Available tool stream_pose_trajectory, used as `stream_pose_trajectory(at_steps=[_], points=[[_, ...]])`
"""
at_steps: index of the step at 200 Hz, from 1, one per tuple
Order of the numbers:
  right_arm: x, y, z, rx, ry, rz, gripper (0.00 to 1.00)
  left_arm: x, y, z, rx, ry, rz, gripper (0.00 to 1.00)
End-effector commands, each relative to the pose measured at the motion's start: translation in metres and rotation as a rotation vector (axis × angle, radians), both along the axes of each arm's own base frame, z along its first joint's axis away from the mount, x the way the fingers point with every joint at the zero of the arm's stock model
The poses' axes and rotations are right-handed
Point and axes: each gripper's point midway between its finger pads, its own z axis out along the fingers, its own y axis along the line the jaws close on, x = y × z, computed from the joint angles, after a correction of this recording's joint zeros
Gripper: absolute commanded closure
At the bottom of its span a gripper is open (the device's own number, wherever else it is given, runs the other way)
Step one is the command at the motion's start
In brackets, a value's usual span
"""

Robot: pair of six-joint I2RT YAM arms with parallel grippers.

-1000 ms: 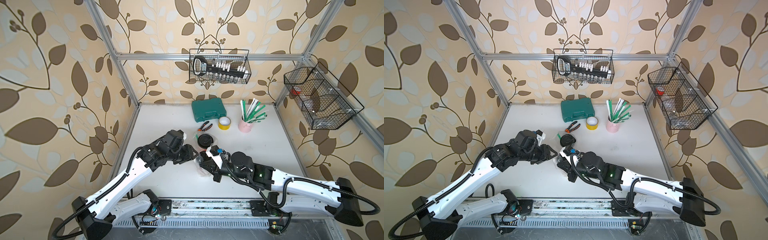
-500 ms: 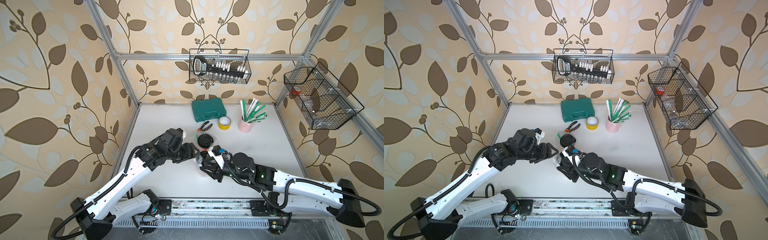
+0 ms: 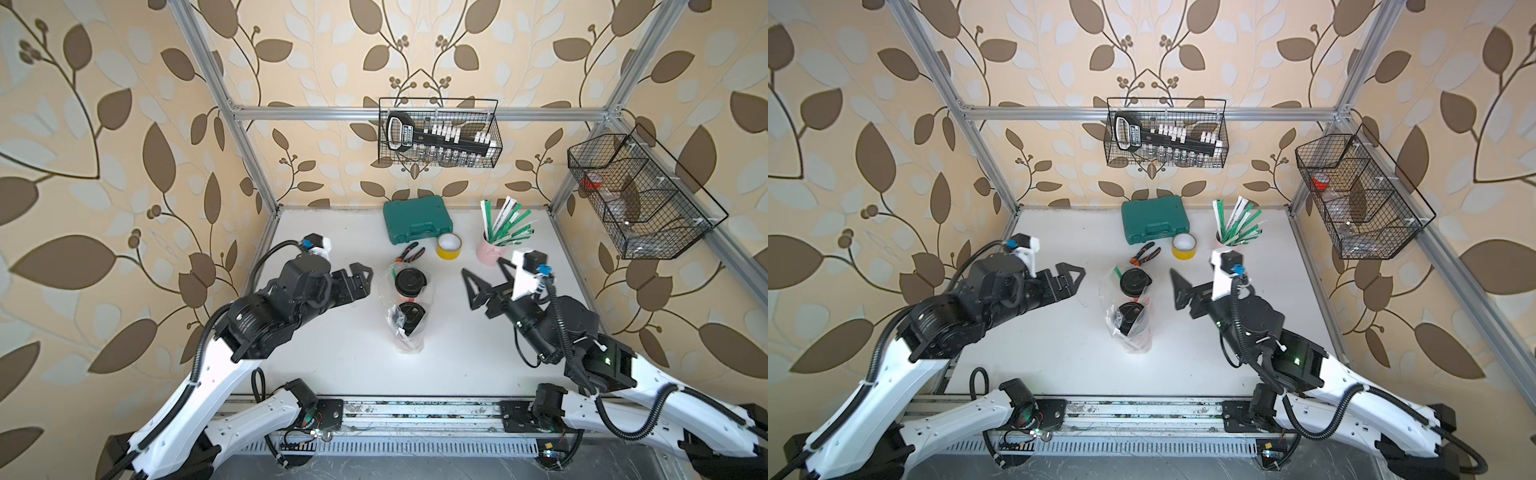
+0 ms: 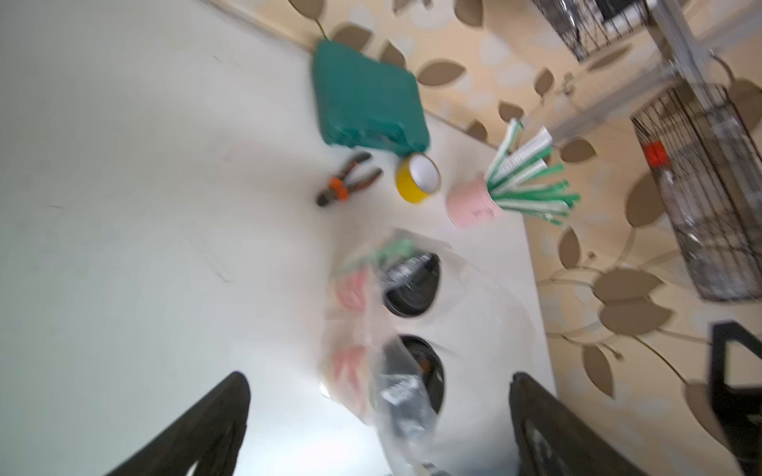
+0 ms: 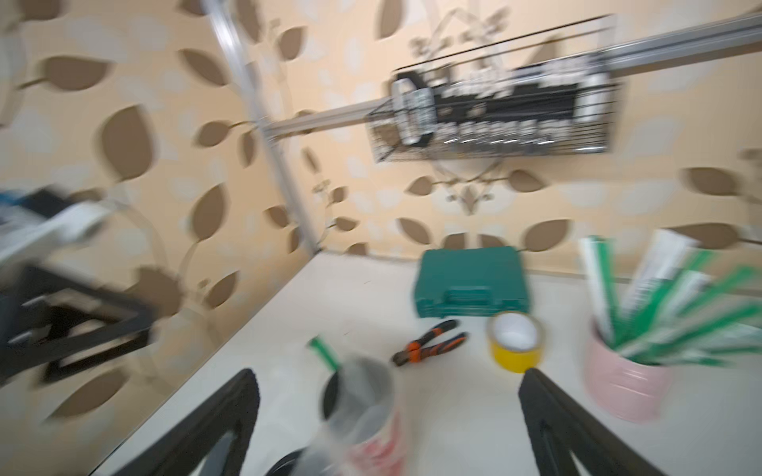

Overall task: Pack milk tea into plastic carrier bags
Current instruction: Reset both arms

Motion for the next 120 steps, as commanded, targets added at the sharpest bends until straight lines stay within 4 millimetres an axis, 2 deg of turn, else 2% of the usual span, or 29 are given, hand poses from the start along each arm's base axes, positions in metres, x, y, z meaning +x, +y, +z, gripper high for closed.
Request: stream_pose_trajectory(at_steps=[1, 11, 21, 32, 47, 60, 77, 106, 120], points=[[0.008, -0.093, -0.043, -0.082, 0.056, -0.433, 0.00, -0.009, 0.101, -0.024, 0.290, -0.056, 0.438, 0.01], [0.015, -0.115, -0.063, -0.076, 0.090, -0.505, 0.00, -0.012, 0.116, -0.036, 0.340, -0.068, 0.515, 0.01], [0.029, -0.127, -0.087, -0.100, 0.148, -0.524, 0.00, -0.013, 0.127, -0.048, 0.389, -0.083, 0.573, 0.01], [0.045, -0.144, -0.122, -0.101, 0.249, -0.554, 0.00, -0.012, 0.134, -0.062, 0.417, -0.120, 0.624, 0.01], [0.062, -0.170, -0.166, -0.051, 0.382, -0.573, 0.00, -0.004, 0.136, -0.075, 0.507, -0.190, 0.619, 0.01], [0.068, -0.193, -0.191, 0.015, 0.410, -0.602, 0.00, 0.005, 0.137, -0.091, 0.630, -0.243, 0.625, 0.01], [0.073, -0.205, -0.210, 0.001, 0.359, -0.614, 0.00, 0.012, 0.140, -0.121, 0.725, -0.228, 0.638, 0.01], [0.073, -0.210, -0.236, -0.027, 0.274, -0.636, 0.01, 0.039, 0.137, -0.180, 0.698, -0.147, 0.563, 0.01], [0.076, -0.207, -0.241, -0.028, 0.229, -0.620, 0.00, 0.050, 0.146, -0.204, 0.687, -0.091, 0.548, 0.01]])
